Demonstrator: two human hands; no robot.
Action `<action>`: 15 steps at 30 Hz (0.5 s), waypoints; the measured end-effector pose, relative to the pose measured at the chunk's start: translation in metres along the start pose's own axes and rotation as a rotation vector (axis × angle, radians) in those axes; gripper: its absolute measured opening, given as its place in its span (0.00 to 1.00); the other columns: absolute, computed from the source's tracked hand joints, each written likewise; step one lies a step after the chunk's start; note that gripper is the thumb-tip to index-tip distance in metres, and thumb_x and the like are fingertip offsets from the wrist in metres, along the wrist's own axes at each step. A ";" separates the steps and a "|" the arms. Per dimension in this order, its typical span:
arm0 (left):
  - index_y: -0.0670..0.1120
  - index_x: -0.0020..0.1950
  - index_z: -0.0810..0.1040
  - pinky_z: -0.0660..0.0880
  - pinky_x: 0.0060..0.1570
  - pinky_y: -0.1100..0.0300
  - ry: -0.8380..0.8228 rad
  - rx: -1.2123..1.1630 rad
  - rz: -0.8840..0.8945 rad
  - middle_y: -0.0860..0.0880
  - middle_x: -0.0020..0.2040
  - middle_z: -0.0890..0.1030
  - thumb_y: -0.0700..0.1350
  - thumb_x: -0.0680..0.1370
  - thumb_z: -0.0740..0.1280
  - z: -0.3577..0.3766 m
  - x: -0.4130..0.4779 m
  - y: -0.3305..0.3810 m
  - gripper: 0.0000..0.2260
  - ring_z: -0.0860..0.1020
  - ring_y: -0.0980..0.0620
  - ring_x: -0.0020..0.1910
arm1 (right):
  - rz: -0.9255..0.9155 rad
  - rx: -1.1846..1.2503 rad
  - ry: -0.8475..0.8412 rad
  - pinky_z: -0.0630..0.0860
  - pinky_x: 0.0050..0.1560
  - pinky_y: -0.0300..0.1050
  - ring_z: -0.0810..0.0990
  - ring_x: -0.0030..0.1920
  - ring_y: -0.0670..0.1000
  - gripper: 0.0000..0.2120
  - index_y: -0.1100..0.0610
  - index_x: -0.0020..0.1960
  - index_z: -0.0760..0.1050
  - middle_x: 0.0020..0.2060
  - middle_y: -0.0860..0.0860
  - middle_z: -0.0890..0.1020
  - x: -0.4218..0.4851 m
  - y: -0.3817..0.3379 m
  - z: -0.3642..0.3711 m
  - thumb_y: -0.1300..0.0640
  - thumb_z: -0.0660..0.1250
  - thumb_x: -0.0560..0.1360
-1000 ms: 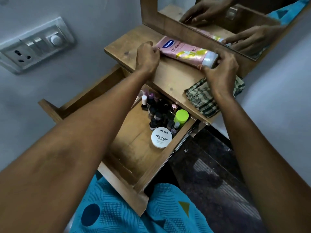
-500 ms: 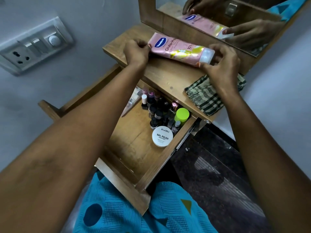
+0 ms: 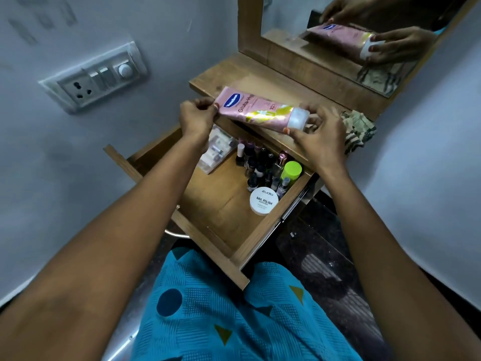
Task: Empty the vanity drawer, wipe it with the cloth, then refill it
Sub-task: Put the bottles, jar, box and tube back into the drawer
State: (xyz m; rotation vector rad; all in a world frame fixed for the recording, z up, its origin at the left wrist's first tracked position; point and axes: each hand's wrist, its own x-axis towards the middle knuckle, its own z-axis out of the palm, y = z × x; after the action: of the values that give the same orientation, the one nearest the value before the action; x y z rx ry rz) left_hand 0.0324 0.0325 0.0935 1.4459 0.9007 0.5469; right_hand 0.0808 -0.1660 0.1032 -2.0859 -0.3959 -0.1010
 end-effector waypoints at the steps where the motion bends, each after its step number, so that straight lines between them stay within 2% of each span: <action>1: 0.42 0.47 0.76 0.78 0.54 0.50 -0.002 -0.018 -0.014 0.38 0.53 0.80 0.36 0.76 0.65 -0.008 -0.003 -0.003 0.03 0.80 0.44 0.52 | -0.010 0.002 -0.004 0.78 0.44 0.33 0.77 0.53 0.50 0.25 0.59 0.60 0.74 0.58 0.55 0.73 -0.008 -0.001 0.003 0.64 0.75 0.64; 3: 0.40 0.50 0.76 0.80 0.50 0.55 0.016 -0.013 -0.016 0.39 0.51 0.80 0.36 0.76 0.65 -0.022 -0.008 -0.009 0.04 0.81 0.47 0.48 | -0.027 0.015 -0.023 0.73 0.41 0.25 0.77 0.51 0.49 0.25 0.59 0.59 0.75 0.57 0.54 0.73 -0.022 -0.003 0.008 0.64 0.75 0.64; 4: 0.38 0.52 0.77 0.80 0.47 0.59 0.022 0.003 -0.011 0.40 0.49 0.80 0.36 0.76 0.65 -0.029 -0.010 -0.013 0.06 0.80 0.48 0.45 | -0.026 0.030 -0.035 0.74 0.42 0.26 0.77 0.51 0.50 0.25 0.59 0.59 0.75 0.56 0.54 0.73 -0.029 -0.004 0.010 0.64 0.76 0.63; 6: 0.35 0.55 0.76 0.77 0.40 0.65 0.007 0.024 -0.008 0.42 0.45 0.78 0.35 0.76 0.65 -0.043 -0.016 -0.017 0.09 0.78 0.51 0.40 | -0.008 0.060 -0.058 0.79 0.50 0.40 0.77 0.51 0.52 0.25 0.60 0.58 0.76 0.56 0.56 0.74 -0.043 -0.006 0.016 0.65 0.76 0.63; 8: 0.33 0.57 0.75 0.74 0.38 0.67 -0.011 0.061 -0.028 0.44 0.42 0.78 0.34 0.76 0.65 -0.057 -0.022 -0.022 0.11 0.76 0.50 0.42 | 0.014 0.067 -0.086 0.78 0.54 0.51 0.77 0.53 0.53 0.24 0.61 0.57 0.76 0.56 0.57 0.73 -0.056 -0.009 0.021 0.65 0.77 0.62; 13: 0.35 0.56 0.76 0.74 0.55 0.58 -0.057 0.273 -0.054 0.39 0.54 0.78 0.34 0.75 0.66 -0.085 -0.030 -0.034 0.11 0.77 0.46 0.54 | 0.049 0.081 -0.153 0.78 0.52 0.51 0.77 0.54 0.55 0.23 0.60 0.55 0.76 0.54 0.53 0.71 -0.088 -0.007 0.036 0.66 0.76 0.62; 15: 0.36 0.58 0.76 0.73 0.58 0.56 -0.103 0.387 -0.056 0.39 0.58 0.78 0.35 0.74 0.66 -0.093 -0.029 -0.037 0.12 0.76 0.46 0.56 | 0.078 0.071 -0.188 0.78 0.53 0.53 0.77 0.54 0.55 0.23 0.59 0.55 0.76 0.56 0.54 0.73 -0.099 -0.004 0.042 0.66 0.76 0.62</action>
State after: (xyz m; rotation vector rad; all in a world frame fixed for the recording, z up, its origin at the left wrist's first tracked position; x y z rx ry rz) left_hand -0.0659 0.0618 0.0722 1.7728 0.9977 0.2605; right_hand -0.0171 -0.1522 0.0618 -2.0438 -0.4246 0.1540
